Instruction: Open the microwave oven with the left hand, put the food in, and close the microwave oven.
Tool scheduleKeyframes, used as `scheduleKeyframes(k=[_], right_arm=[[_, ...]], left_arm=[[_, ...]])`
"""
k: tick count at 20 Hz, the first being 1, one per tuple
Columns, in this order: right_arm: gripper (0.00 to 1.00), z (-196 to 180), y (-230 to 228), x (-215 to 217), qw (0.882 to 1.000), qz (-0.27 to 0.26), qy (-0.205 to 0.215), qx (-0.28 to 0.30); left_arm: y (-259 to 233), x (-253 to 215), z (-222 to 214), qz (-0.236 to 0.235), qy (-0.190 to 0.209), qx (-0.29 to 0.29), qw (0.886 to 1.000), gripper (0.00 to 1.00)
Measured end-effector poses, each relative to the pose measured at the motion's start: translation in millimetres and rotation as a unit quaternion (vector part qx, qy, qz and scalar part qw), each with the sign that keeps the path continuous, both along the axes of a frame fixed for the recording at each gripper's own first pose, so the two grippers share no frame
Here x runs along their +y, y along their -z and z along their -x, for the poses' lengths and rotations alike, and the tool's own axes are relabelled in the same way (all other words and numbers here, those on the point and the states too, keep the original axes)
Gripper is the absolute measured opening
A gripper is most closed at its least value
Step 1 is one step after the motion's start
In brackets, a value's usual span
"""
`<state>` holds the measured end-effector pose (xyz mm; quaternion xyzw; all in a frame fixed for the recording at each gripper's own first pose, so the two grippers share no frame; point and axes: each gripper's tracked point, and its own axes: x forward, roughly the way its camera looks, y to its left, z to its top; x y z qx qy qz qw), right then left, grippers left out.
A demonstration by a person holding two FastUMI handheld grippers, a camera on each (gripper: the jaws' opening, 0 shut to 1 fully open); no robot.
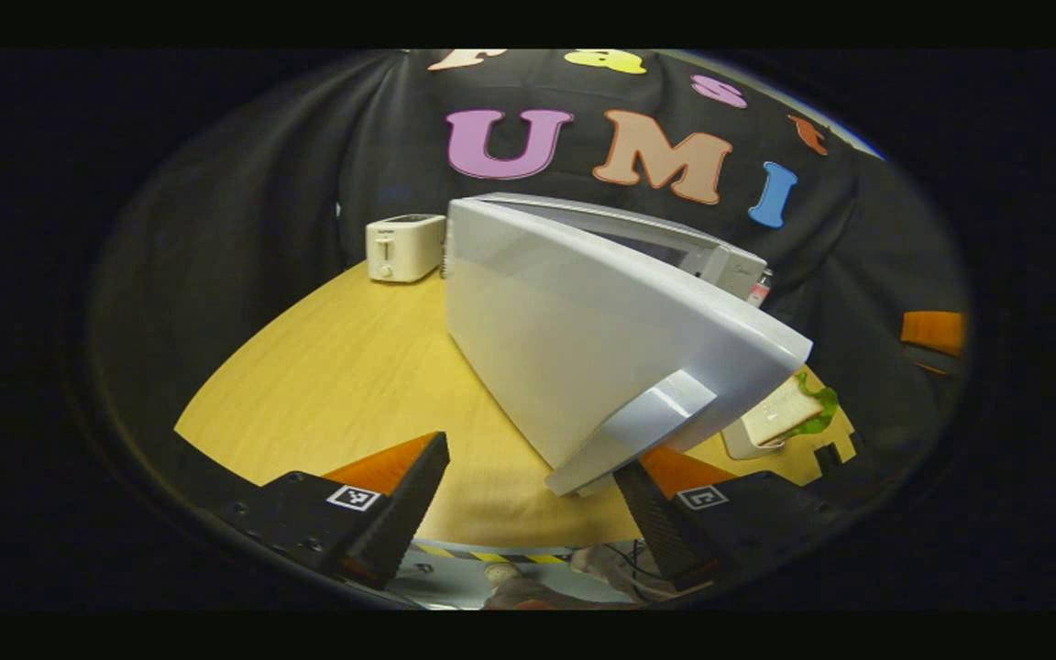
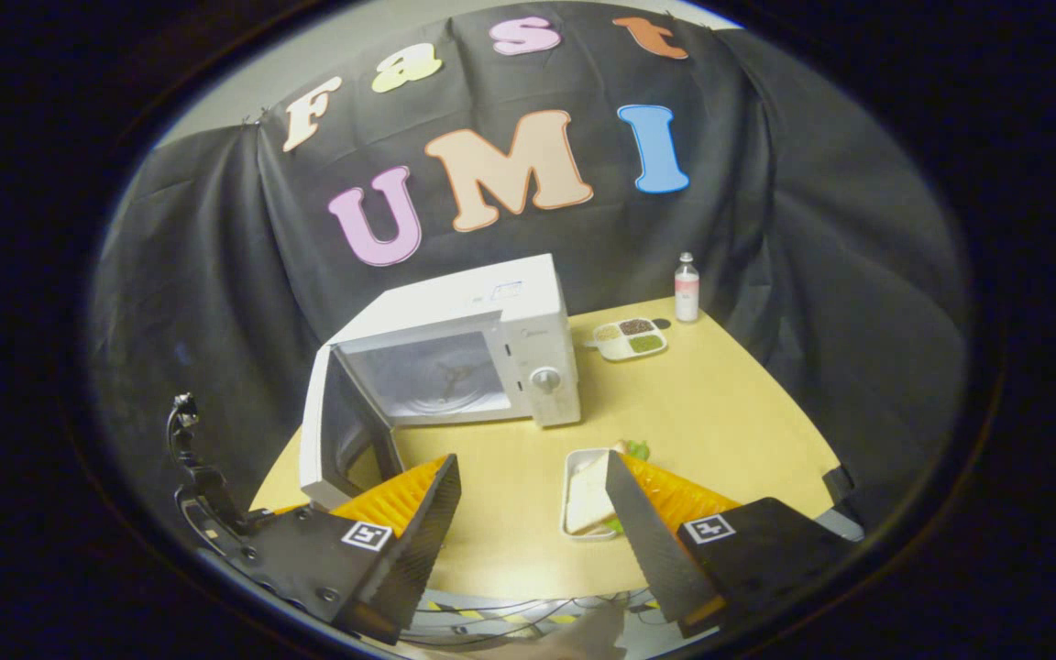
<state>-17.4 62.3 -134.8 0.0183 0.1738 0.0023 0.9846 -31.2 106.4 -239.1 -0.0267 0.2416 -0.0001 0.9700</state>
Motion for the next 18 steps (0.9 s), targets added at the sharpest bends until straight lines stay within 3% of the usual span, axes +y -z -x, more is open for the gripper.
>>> scheduleKeyframes(k=[6, 12, 13, 14, 15, 18], right_arm=[[0.91, 40, 23, 56, 1.000, -0.002, -0.009, 0.003], [0.92, 65, 40, 90, 1.000, 0.006, -0.013, 0.014], [0.99, 66, 42, 92, 1.000, 0.008, -0.012, 0.017], [0.99, 66, 43, 93, 1.000, 0.010, -0.011, 0.019], [0.92, 66, 44, 95, 1.000, 0.011, -0.010, 0.021], [0.91, 69, 39, 102, 1.000, 0.008, -0.009, 0.025]], left_arm=[[-11, 86, 30, -0.004, -0.043, -0.017, 0.999, 0.96], [-19, 135, 43, -0.006, -0.041, -0.027, 0.999, 0.97], [-20, 141, 45, -0.011, -0.041, -0.030, 0.999, 0.97], [-21, 147, 45, -0.016, -0.042, -0.033, 0.998, 0.96], [-22, 153, 46, -0.022, -0.043, -0.035, 0.998, 0.96], [-27, 171, 48, -0.037, -0.051, -0.041, 0.997, 0.94]])
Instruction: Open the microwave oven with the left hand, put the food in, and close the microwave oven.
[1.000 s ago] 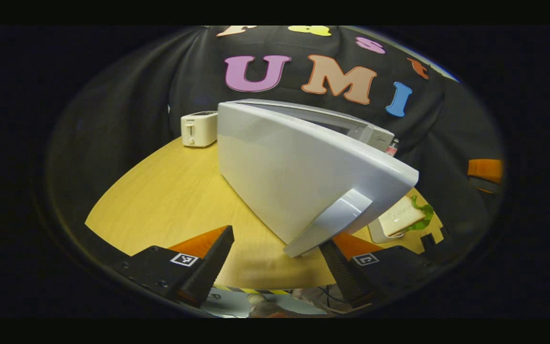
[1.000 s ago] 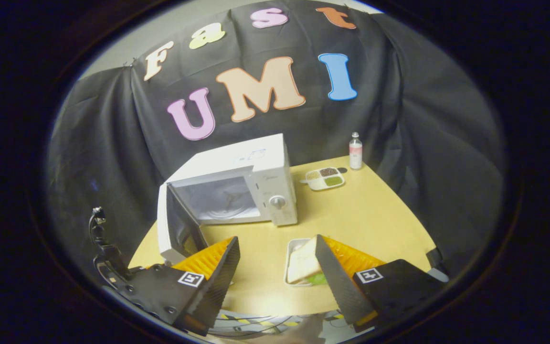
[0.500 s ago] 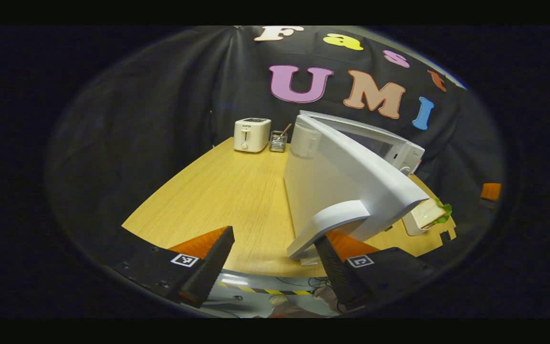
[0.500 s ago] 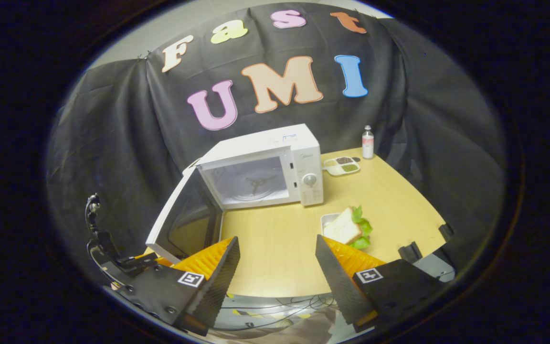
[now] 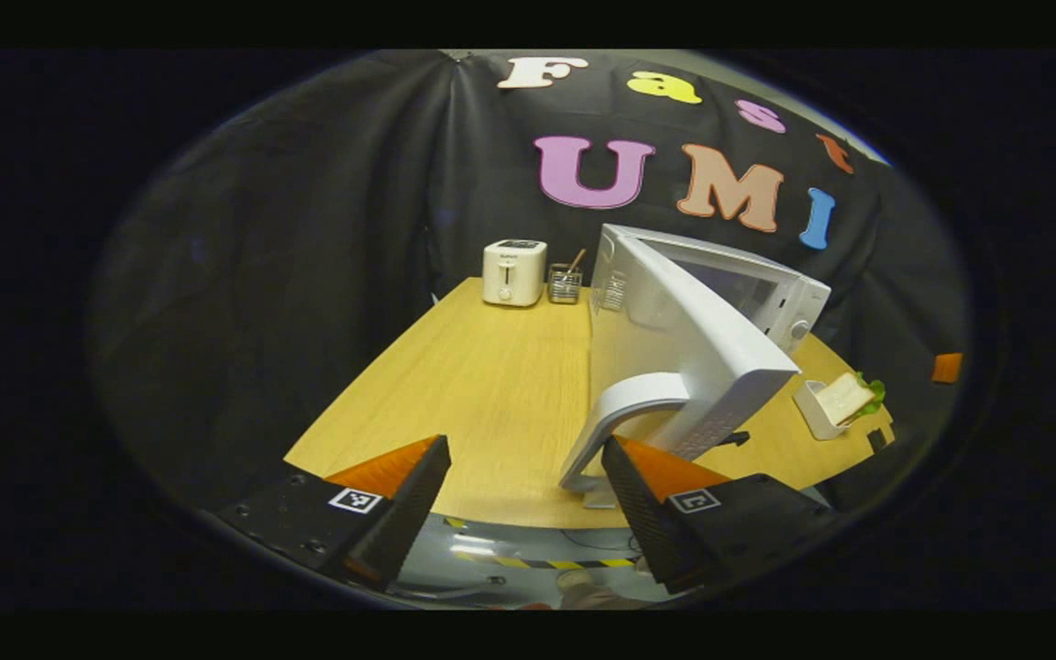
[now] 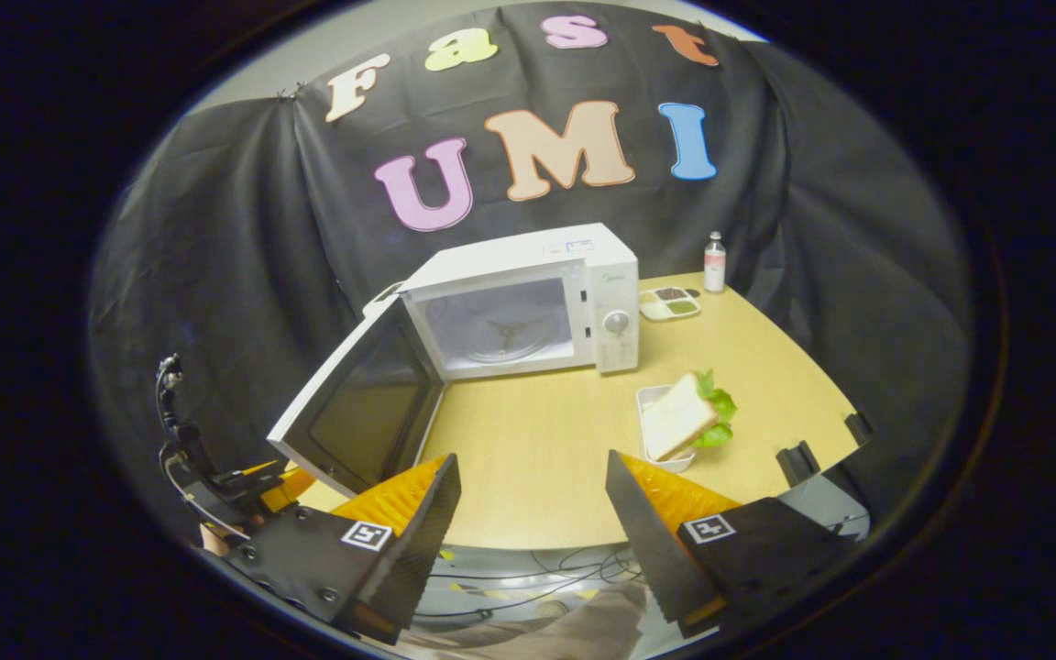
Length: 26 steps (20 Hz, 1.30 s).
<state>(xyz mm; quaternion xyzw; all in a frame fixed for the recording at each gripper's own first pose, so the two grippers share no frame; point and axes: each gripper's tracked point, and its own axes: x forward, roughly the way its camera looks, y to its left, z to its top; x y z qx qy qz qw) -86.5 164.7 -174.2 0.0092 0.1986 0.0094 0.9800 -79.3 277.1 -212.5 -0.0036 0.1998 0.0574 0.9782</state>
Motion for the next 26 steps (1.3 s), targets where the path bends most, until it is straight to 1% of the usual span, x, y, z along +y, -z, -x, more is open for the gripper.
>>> scheduleKeyframes(k=[1, 2, 3, 4, 5, 6, 9, 10, 11, 12, 13, 14, 15, 16, 17, 18, 19, 22, 23, 24, 26], right_arm=[[0.91, -1, -1, 3, 1.000, -0.007, -0.001, 0.003], [0.91, -2, -2, 4, 1.000, -0.012, -0.003, 0.006], [0.92, -3, -3, 4, 1.000, -0.017, -0.003, 0.010], [0.91, -5, -4, 1, 1.000, -0.021, -0.001, 0.011], [0.91, -8, -7, -4, 1.000, -0.025, 0.001, 0.010], [0.91, -10, -8, -10, 1.000, -0.028, 0.006, 0.010], [0.90, -22, -4, -43, 0.999, -0.027, 0.037, 0.021], [0.99, -26, -1, -57, 0.998, -0.025, 0.049, 0.030], [0.90, -29, 2, -72, 0.997, -0.023, 0.060, 0.042], [0.90, -34, 7, -87, 0.996, -0.021, 0.069, 0.055], [0.91, -40, 11, -101, 0.995, -0.019, 0.075, 0.069], [0.99, -45, 17, -114, 0.993, -0.017, 0.077, 0.087], [0.99, -50, 25, -126, 0.991, -0.014, 0.072, 0.110], [0.91, -53, 36, -138, 0.988, -0.012, 0.072, 0.136], [0.91, -58, 46, -150, 0.984, -0.013, 0.072, 0.162], [0.92, -64, 56, -162, 0.980, -0.016, 0.073, 0.186], [0.99, -73, 64, -170, 0.976, -0.022, 0.070, 0.206], [0.99, -96, 87, -185, 0.964, -0.040, 0.057, 0.258], [0.91, -102, 92, -191, 0.960, -0.043, 0.055, 0.270], [0.99, -109, 97, -197, 0.958, -0.045, 0.054, 0.279], [0.98, -125, 104, -207, 0.954, -0.043, 0.047, 0.294]], left_arm=[[-1, 8, 1, -0.003, -0.004, -0.003, 1.000, 0.97], [-2, 14, 0, -0.006, -0.010, -0.007, 1.000, 0.97], [-4, 23, 1, -0.011, -0.019, -0.011, 1.000, 0.94], [-7, 35, 3, -0.020, -0.032, -0.018, 0.999, 0.98], [-10, 45, 4, -0.029, -0.045, -0.021, 0.998, 0.98], [-14, 55, 6, -0.038, -0.060, -0.027, 0.997, 1.00], [-28, 79, 14, -0.047, -0.104, -0.039, 0.993, 1.00], [-32, 82, 19, -0.045, -0.118, -0.043, 0.991, 0.99], [-37, 85, 25, -0.044, -0.133, -0.048, 0.989, 0.98], [-42, 86, 31, -0.044, -0.148, -0.055, 0.986, 0.96], [-49, 84, 37, -0.043, -0.161, -0.062, 0.984, 0.97], [-55, 81, 44, -0.045, -0.172, -0.067, 0.982, 0.96], [-62, 76, 51, -0.047, -0.181, -0.071, 0.980, 0.96], [-69, 70, 56, -0.047, -0.189, -0.079, 0.978, 0.96], [-77, 62, 59, -0.045, -0.198, -0.086, 0.975, 0.94], [-81, 52, 60, -0.041, -0.203, -0.091, 0.974, 0.96], [-86, 43, 60, -0.035, -0.209, -0.095, 0.973, 0.96], [-105, 27, 57, -0.030, -0.232, -0.113, 0.966, 0.96], [-113, 25, 58, -0.034, -0.242, -0.119, 0.962, 0.96], [-121, 22, 56, -0.039, -0.252, -0.124, 0.959, 0.96], [-132, 14, 47, -0.051, -0.266, -0.135, 0.953, 0.96]])
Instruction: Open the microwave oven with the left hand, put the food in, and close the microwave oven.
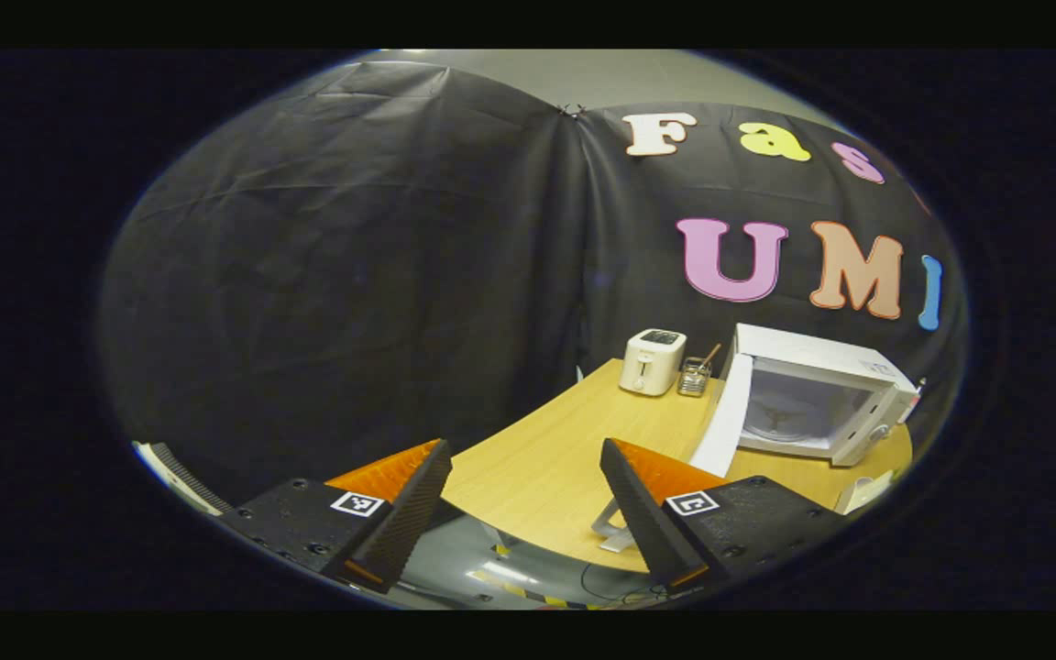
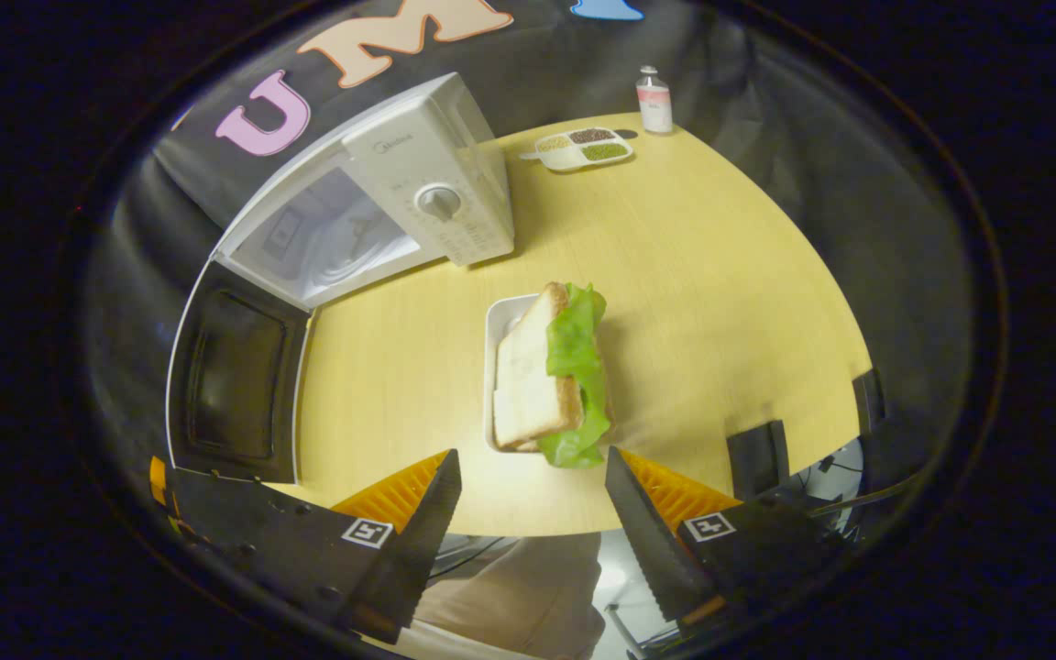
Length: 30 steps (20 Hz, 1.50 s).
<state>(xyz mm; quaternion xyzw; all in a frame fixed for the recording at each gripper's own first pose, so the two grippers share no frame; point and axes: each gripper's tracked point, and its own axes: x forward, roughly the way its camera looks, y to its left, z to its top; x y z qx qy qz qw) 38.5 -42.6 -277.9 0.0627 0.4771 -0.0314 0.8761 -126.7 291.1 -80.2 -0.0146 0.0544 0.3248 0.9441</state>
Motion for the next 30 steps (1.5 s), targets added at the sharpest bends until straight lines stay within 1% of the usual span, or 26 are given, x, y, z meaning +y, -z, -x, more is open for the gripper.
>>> scheduleKeyframes(k=[1, 2, 3, 4, 7, 8, 10, 11, 12, 13, 14, 15, 16, 17, 18, 19, 21, 22, 23, 24, 25, 28, 30], right_arm=[[0.98, -5, 3, -4, 1.000, 0.001, -0.007, 0.007], [0.90, -10, 6, -6, 1.000, 0.001, -0.015, 0.016], [0.98, -15, 9, -8, 0.999, 0.000, -0.021, 0.025], [0.91, -20, 12, -10, 0.999, 0.000, -0.027, 0.032], [0.89, -33, 22, -12, 0.998, -0.008, -0.041, 0.049], [0.88, -37, 24, -13, 0.998, -0.011, -0.043, 0.054], [0.87, -42, 28, -12, 0.997, -0.023, -0.044, 0.064], [0.82, -44, 30, -11, 0.996, -0.028, -0.044, 0.066], [0.69, -46, 32, -12, 0.996, -0.029, -0.042, 0.067], [0.59, -46, 33, -12, 0.996, -0.032, -0.044, 0.070], [0.61, -45, 33, -11, 0.995, -0.035, -0.051, 0.074], [0.53, -44, 35, -10, 0.995, -0.036, -0.059, 0.072], [0.50, -45, 29, -12, 0.995, -0.042, -0.058, 0.071], [0.43, -44, 30, -10, 0.994, -0.046, -0.059, 0.073], [0.43, -45, 27, -10, 0.994, -0.053, -0.059, 0.072], [0.37, -48, 28, -7, 0.995, -0.062, -0.050, 0.065], [0.36, -47, 20, -7, 0.995, -0.069, -0.054, 0.056], [0.36, -47, 18, -6, 0.995, -0.067, -0.053, 0.049], [0.36, -47, 15, -7, 0.996, -0.066, -0.051, 0.042], [0.36, -47, 12, -5, 0.996, -0.069, -0.049, 0.036], [0.36, -45, 8, -3, 0.996, -0.076, -0.046, 0.031], [0.36, -43, -7, 5, 0.995, -0.096, -0.026, 0.011], [0.36, -44, -20, 18, 0.993, -0.119, -0.010, -0.010]], left_arm=[[-3, -2, -4, -0.004, -0.011, -0.001, 1.000, 0.96], [-5, -4, -7, -0.005, -0.021, -0.003, 1.000, 0.96], [-7, -8, -11, -0.004, -0.030, -0.007, 1.000, 0.96], [-10, -11, -14, -0.001, -0.037, -0.012, 0.999, 0.96], [-14, -22, -23, 0.004, -0.053, -0.020, 0.998, 0.99], [-13, -25, -26, 0.005, -0.055, -0.020, 0.998, 0.96], [-13, -29, -29, 0.003, -0.061, -0.014, 0.998, 0.96], [-13, -30, -29, 0.001, -0.063, -0.011, 0.998, 0.96], [-15, -31, -30, -0.001, -0.065, -0.010, 0.998, 0.96], [-15, -32, -33, -0.002, -0.066, -0.009, 0.998, 0.96], [-17, -33, -35, -0.002, -0.065, -0.009, 0.998, 0.96], [-17, -34, -37, -0.002, -0.065, -0.009, 0.998, 0.96], [-16, -35, -40, 0.001, -0.062, -0.006, 0.998, 0.96], [-13, -37, -42, 0.002, -0.061, -0.004, 0.998, 0.96], [-13, -38, -44, 0.003, -0.060, -0.002, 0.998, 0.96], [-13, -40, -49, 0.004, -0.056, -0.003, 0.998, 0.96], [-10, -42, -55, 0.010, -0.049, -0.008, 0.999, 0.98], [-7, -43, -57, 0.016, -0.046, -0.008, 0.999, 0.96], [-5, -43, -59, 0.021, -0.042, -0.007, 0.999, 0.99], [-4, -42, -59, 0.023, -0.038, -0.008, 0.999, 0.96], [-2, -40, -59, 0.025, -0.035, -0.008, 0.999, 0.96], [5, -30, -66, 0.034, -0.015, -0.003, 0.999, 0.96], [7, -18, -71, 0.030, -0.002, 0.005, 1.000, 0.96]])
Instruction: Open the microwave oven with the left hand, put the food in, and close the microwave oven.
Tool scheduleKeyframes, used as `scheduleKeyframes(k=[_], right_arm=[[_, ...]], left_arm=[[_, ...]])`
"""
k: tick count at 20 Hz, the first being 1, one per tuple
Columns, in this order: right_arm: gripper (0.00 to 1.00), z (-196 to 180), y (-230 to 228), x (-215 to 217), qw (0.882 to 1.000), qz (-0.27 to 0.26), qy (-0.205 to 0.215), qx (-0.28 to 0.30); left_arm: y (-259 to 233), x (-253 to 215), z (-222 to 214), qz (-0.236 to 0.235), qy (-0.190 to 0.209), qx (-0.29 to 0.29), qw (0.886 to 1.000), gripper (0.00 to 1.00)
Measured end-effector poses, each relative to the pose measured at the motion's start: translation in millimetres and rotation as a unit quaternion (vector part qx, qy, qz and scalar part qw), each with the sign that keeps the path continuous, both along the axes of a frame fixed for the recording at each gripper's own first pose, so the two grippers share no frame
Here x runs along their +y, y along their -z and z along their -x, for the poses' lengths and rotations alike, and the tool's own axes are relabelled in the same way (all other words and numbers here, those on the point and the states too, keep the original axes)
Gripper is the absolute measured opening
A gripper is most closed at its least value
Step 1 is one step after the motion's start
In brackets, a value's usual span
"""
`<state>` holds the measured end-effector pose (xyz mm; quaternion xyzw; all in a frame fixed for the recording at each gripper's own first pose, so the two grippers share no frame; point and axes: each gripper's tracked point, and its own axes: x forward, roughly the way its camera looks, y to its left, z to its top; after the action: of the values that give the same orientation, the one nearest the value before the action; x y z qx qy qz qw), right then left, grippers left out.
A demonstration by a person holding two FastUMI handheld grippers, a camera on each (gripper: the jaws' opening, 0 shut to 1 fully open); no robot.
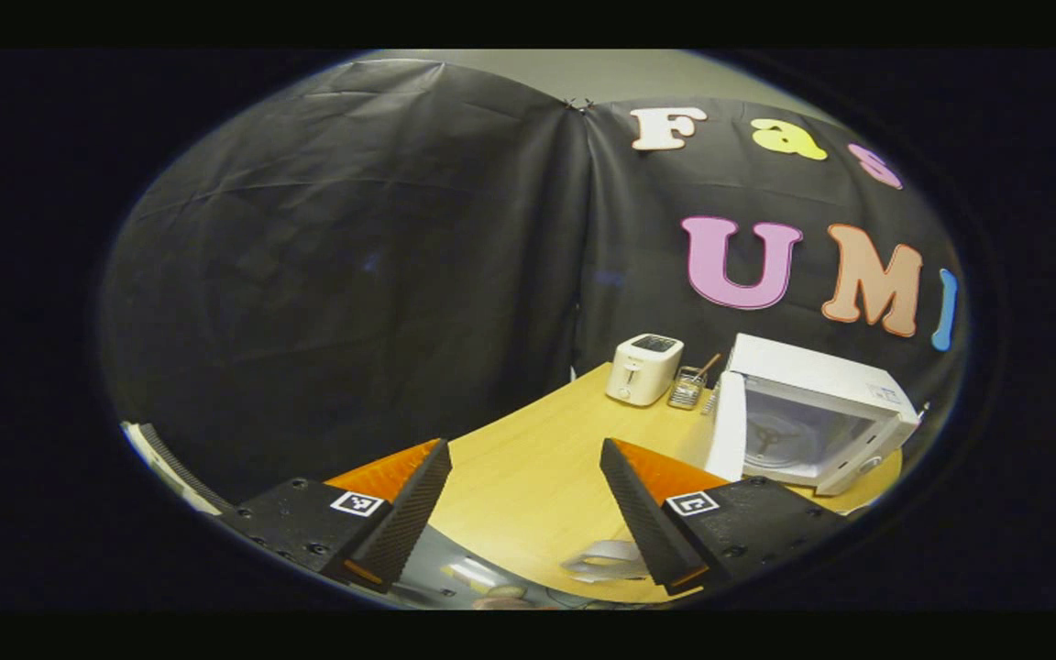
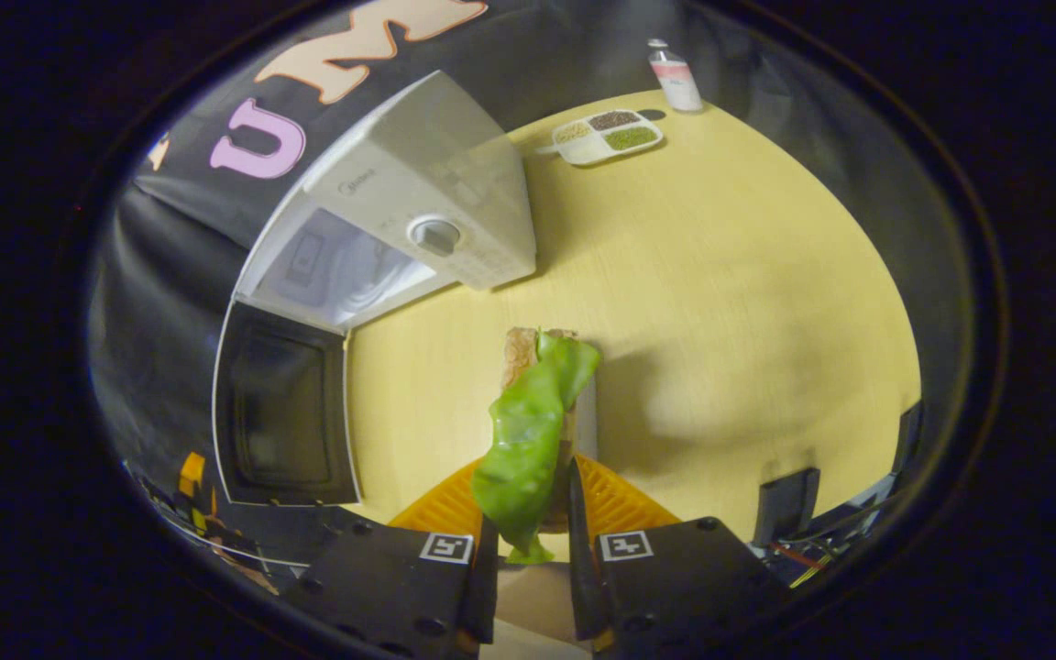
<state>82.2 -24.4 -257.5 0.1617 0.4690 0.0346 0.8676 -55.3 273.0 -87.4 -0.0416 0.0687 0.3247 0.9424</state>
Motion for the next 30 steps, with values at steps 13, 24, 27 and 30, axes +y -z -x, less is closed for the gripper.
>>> scheduleKeyframes(k=[13, 24, 27, 30], right_arm=[[0.36, -31, -33, 202, 0.966, -0.225, 0.058, -0.114], [0.35, -123, -22, 291, 0.929, -0.282, 0.135, -0.200], [0.35, -154, -13, 290, 0.926, -0.264, 0.160, -0.218], [0.35, -182, 2, 284, 0.933, -0.218, 0.167, -0.233]], left_arm=[[30, 34, -56, 0.010, 0.119, 0.036, 0.992, 0.96], [59, 46, -67, 0.094, 0.156, 0.048, 0.982, 0.96], [65, 53, -70, 0.097, 0.155, 0.055, 0.982, 0.95], [63, 51, -74, 0.091, 0.164, 0.056, 0.981, 0.92]])
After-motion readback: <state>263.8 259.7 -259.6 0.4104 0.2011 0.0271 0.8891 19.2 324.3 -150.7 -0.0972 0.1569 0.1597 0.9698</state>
